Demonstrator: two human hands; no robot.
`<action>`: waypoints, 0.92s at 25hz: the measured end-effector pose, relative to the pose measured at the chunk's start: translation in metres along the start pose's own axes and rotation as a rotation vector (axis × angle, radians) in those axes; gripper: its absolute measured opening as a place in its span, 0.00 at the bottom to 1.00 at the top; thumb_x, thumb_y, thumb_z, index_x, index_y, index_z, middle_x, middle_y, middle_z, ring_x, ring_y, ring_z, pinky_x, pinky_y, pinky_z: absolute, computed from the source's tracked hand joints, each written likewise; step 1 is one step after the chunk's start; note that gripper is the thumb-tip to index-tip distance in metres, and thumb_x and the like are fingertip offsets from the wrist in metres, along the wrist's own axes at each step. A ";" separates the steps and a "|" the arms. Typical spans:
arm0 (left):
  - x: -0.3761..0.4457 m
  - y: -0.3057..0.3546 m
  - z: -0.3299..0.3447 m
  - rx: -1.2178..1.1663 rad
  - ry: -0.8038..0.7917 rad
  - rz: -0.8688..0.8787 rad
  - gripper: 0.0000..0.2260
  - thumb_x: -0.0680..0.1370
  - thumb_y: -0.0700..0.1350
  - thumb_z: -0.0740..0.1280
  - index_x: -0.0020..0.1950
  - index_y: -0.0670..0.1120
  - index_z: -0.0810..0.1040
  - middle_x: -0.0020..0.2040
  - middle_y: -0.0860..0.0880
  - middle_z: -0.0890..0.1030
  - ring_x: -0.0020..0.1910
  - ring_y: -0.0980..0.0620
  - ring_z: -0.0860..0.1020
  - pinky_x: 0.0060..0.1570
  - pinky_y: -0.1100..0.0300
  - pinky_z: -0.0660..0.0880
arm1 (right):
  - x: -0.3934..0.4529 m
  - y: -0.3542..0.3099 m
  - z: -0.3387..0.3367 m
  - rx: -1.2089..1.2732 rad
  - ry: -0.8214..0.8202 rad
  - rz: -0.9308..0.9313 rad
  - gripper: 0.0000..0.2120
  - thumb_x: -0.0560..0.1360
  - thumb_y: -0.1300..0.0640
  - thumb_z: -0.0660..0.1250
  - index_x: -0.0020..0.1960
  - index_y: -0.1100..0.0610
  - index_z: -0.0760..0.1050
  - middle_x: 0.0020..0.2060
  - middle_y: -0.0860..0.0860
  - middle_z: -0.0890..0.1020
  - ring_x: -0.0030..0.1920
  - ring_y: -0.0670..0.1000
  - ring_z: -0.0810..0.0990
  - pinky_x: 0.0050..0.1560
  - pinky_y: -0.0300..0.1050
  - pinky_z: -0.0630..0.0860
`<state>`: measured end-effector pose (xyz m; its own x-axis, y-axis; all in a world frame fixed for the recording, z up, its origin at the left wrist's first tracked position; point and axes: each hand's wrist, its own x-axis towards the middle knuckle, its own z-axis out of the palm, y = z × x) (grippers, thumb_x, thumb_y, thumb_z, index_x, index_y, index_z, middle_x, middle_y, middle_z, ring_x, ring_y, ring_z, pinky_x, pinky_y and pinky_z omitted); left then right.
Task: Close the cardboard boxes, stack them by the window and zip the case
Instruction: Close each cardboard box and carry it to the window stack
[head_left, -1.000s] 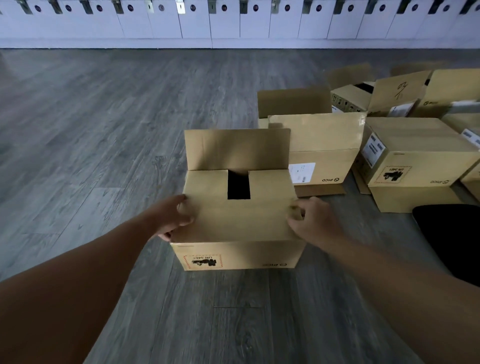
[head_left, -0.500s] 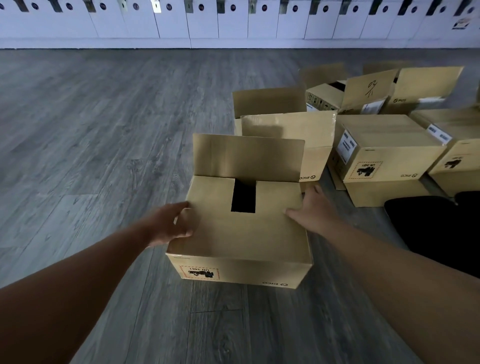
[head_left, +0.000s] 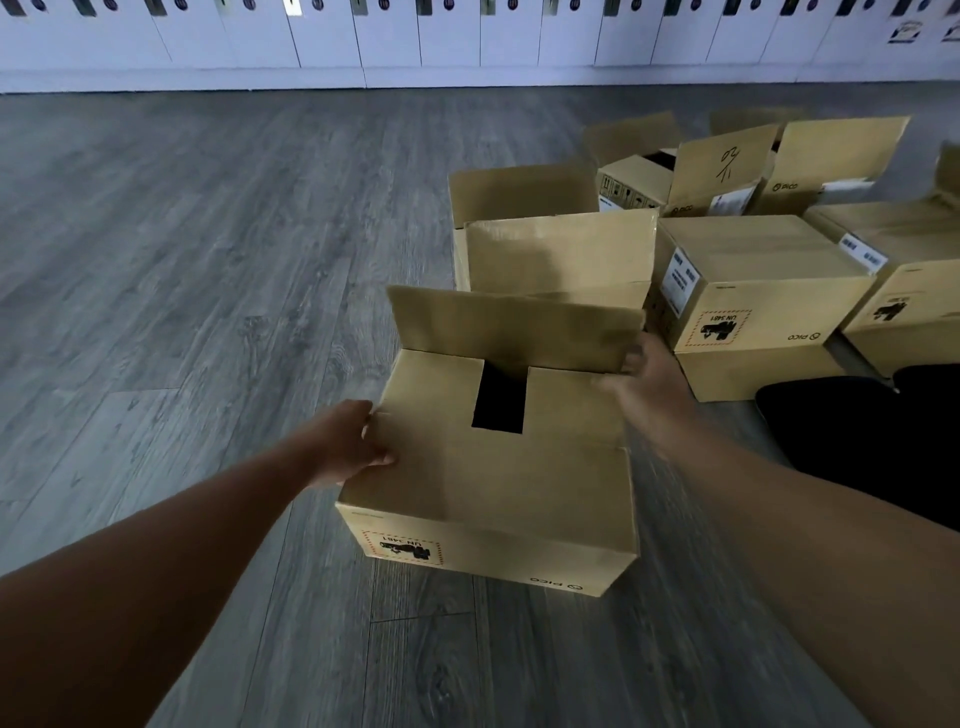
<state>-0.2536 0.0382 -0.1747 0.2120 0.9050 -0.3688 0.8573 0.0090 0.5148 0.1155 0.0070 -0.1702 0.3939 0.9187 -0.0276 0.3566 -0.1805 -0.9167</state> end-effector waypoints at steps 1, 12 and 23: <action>0.000 0.000 0.001 -0.029 0.017 -0.036 0.26 0.73 0.47 0.76 0.67 0.45 0.71 0.62 0.44 0.78 0.53 0.49 0.78 0.45 0.58 0.77 | -0.002 0.001 -0.002 -0.037 0.008 -0.026 0.24 0.69 0.54 0.77 0.61 0.42 0.74 0.53 0.43 0.81 0.54 0.48 0.81 0.49 0.46 0.78; -0.016 0.025 0.003 0.006 -0.056 0.069 0.40 0.75 0.43 0.72 0.77 0.67 0.55 0.70 0.42 0.69 0.62 0.43 0.75 0.54 0.47 0.80 | -0.026 0.018 -0.012 -0.811 -0.665 0.134 0.47 0.74 0.25 0.57 0.76 0.35 0.27 0.82 0.55 0.51 0.78 0.60 0.59 0.74 0.58 0.58; -0.013 0.044 0.019 -0.011 0.109 -0.059 0.30 0.76 0.51 0.70 0.77 0.52 0.65 0.72 0.39 0.68 0.64 0.40 0.73 0.58 0.49 0.73 | -0.053 0.007 0.022 -0.718 -0.256 -0.098 0.33 0.77 0.38 0.66 0.78 0.52 0.64 0.71 0.58 0.70 0.68 0.59 0.72 0.64 0.54 0.71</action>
<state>-0.2092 0.0187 -0.1620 0.1089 0.9436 -0.3126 0.8613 0.0675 0.5036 0.0781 -0.0352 -0.1842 0.1552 0.9792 -0.1309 0.8769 -0.1975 -0.4382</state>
